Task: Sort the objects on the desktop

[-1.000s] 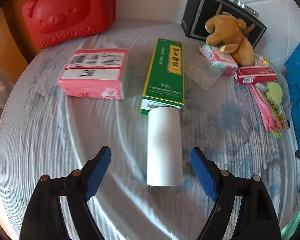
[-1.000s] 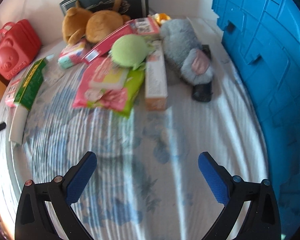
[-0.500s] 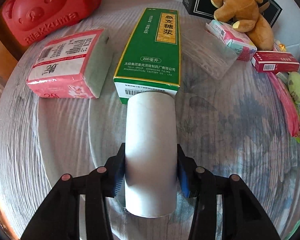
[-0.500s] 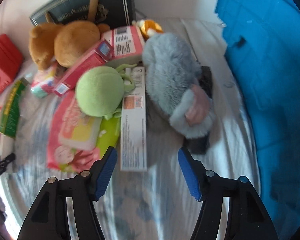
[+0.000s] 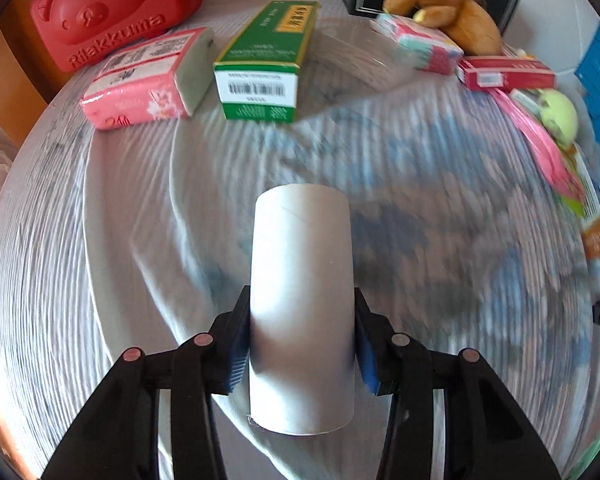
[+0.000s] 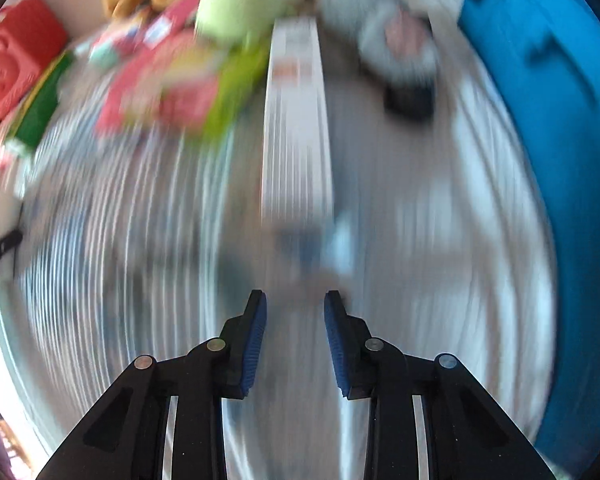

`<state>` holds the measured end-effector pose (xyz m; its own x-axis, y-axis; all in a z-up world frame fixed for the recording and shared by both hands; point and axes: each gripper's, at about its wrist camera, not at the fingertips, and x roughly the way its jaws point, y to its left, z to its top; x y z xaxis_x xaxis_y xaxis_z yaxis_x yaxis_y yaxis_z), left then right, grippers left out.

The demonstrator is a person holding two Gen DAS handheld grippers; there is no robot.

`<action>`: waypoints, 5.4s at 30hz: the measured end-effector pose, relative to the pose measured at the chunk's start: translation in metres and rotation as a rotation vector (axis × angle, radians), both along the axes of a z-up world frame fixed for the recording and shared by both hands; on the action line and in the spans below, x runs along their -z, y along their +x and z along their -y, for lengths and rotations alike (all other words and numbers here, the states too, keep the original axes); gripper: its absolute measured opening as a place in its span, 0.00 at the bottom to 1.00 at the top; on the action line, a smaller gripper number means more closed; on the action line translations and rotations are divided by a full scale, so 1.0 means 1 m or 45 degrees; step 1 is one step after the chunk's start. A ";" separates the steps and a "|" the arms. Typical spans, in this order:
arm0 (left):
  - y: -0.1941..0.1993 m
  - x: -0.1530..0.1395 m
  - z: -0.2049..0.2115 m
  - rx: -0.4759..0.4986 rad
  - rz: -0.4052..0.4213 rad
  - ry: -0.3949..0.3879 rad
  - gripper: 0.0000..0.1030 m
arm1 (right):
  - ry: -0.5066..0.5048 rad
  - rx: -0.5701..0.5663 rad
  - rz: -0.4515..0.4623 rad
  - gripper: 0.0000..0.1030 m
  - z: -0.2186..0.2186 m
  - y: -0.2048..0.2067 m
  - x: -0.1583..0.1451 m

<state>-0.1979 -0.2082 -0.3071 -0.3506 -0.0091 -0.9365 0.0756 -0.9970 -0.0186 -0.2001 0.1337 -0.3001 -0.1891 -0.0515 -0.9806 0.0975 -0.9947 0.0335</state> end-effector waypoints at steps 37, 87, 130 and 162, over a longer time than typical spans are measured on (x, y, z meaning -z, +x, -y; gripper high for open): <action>-0.042 0.006 -0.022 -0.024 -0.104 -0.022 0.43 | -0.117 0.105 -0.400 0.61 -0.014 -0.071 -0.042; 0.157 -0.298 -0.319 0.371 -1.109 0.096 0.43 | 0.198 0.265 -1.431 0.28 -0.133 0.216 -0.306; 0.169 -0.329 -0.562 0.308 -1.008 0.024 0.77 | 0.183 0.237 -1.412 1.00 -0.407 0.186 -0.292; 0.175 -0.273 -0.191 -0.123 -0.955 -0.032 0.77 | -0.039 -0.060 -1.479 1.00 -0.111 0.207 -0.314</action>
<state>-0.0229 -0.0172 -0.0343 -0.8903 -0.0900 -0.4465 0.1385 -0.9874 -0.0771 0.0072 0.2447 0.0141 -0.9707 -0.1034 -0.2168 0.1225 -0.9895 -0.0764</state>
